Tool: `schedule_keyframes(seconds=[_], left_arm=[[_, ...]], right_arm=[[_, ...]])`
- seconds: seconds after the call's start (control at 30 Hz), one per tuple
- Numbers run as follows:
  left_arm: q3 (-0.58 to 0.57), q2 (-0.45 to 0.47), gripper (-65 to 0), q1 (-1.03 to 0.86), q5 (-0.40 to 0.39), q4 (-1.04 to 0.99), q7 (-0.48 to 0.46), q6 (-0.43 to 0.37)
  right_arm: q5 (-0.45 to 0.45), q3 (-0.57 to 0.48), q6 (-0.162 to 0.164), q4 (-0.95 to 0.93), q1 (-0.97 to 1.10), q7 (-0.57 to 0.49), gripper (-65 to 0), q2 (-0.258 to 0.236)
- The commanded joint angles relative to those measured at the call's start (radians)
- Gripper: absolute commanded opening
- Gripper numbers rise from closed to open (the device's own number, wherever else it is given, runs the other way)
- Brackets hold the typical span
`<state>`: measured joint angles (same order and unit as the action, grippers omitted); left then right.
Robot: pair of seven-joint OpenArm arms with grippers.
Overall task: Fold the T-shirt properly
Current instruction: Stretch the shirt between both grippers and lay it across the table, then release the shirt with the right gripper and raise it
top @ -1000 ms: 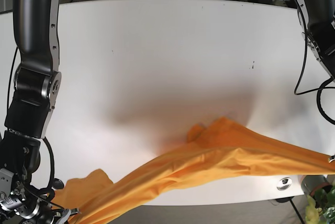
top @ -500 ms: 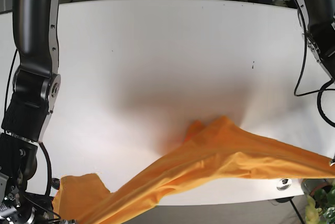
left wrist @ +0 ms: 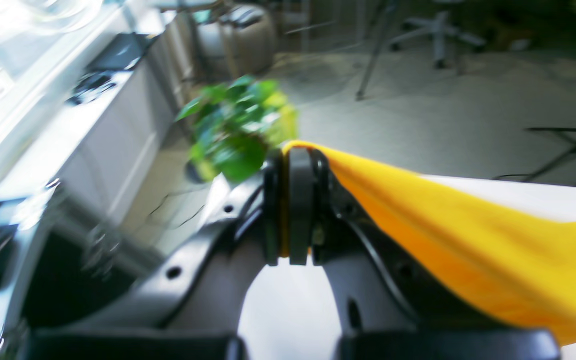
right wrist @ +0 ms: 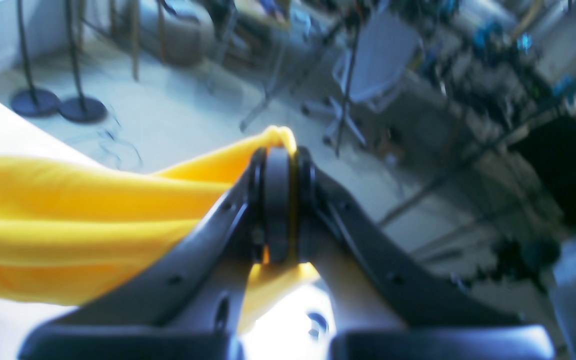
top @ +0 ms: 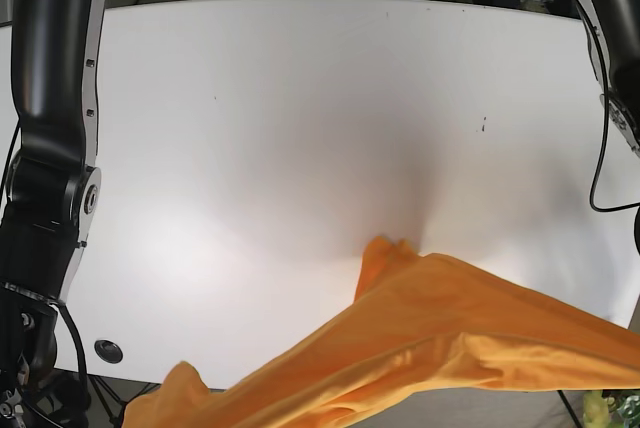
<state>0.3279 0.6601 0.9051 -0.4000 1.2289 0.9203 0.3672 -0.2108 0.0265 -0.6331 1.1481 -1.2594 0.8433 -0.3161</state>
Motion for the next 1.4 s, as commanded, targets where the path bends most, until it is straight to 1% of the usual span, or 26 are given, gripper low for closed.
schedule_keyframes(seconds=[0.0, 0.1, 0.13, 0.2, 0.3, 0.5, 0.6, 0.67, 0.77, 0.9, 1.0, 1.1, 1.2, 1.3, 1.37], left_arm=[[0.0, 0.014, -65.0, 0.026, -0.012, -0.002, -0.027, -0.004], [0.007, 0.019, -65.0, 0.003, -0.012, -0.005, -0.027, -0.004], [0.01, 0.019, -65.0, -0.014, -0.012, -0.005, -0.028, -0.004], [0.038, 0.019, -65.0, -0.059, -0.012, 0.001, -0.028, -0.003], [0.069, 0.014, -65.0, -0.113, -0.014, 0.002, -0.028, -0.003], [0.11, 0.01, -65.0, -0.22, -0.015, 0.004, -0.028, -0.003], [0.124, 0.003, -65.0, -0.271, -0.015, 0.004, -0.028, 0.023], [0.149, -0.018, -65.0, -0.309, -0.012, 0.004, -0.028, 0.046], [0.201, -0.032, -65.0, -0.383, -0.009, 0.015, -0.028, 0.052], [0.216, -0.041, -65.0, -0.475, -0.012, 0.055, -0.028, 0.052], [0.222, -0.073, -65.0, -0.521, -0.009, 0.081, -0.028, 0.052], [0.247, -0.075, -65.0, -0.59, -0.014, 0.099, -0.028, 0.054], [0.276, -0.076, -65.0, -0.637, -0.014, 0.105, -0.03, 0.054], [0.277, -0.076, -65.0, -0.677, -0.014, 0.108, -0.05, 0.054], [0.277, -0.076, -65.0, -0.723, -0.014, 0.108, -0.077, 0.056]], right_arm=[[-0.009, 0.003, 0.003, 0.019, -0.046, -0.028, -65.0, -0.002], [-0.011, 0.006, 0.003, 0.071, -0.009, -0.015, -65.0, -0.007], [-0.014, 0.008, 0.006, 0.083, 0.013, -0.015, -65.0, -0.016], [-0.019, 0.031, 0.006, 0.1, 0.066, -0.015, -65.0, -0.024], [-0.019, 0.062, 0.006, 0.143, 0.134, -0.012, -65.0, -0.022], [-0.019, 0.122, 0.006, 0.237, 0.284, 0.026, -65.0, -0.022], [-0.019, 0.14, 0.006, 0.28, 0.361, 0.026, -65.0, -0.021], [-0.019, 0.166, 0.006, 0.315, 0.416, 0.027, -65.0, -0.021], [-0.019, 0.191, 0.006, 0.356, 0.496, 0.027, -65.0, -0.021], [-0.019, 0.227, 0.008, 0.373, 0.588, 0.027, -65.0, -0.021], [-0.019, 0.258, 0.005, 0.396, 0.653, 0.027, -65.0, 0.001], [-0.019, 0.303, 0.005, 0.452, 0.731, 0.027, -65.0, 0.013], [-0.019, 0.313, 0.005, 0.484, 0.798, 0.027, -65.0, 0.015], [-0.019, 0.323, 0.005, 0.507, 0.855, 0.027, -65.0, 0.031], [-0.019, 0.353, 0.005, 0.536, 0.913, 0.027, -65.0, 0.041]])
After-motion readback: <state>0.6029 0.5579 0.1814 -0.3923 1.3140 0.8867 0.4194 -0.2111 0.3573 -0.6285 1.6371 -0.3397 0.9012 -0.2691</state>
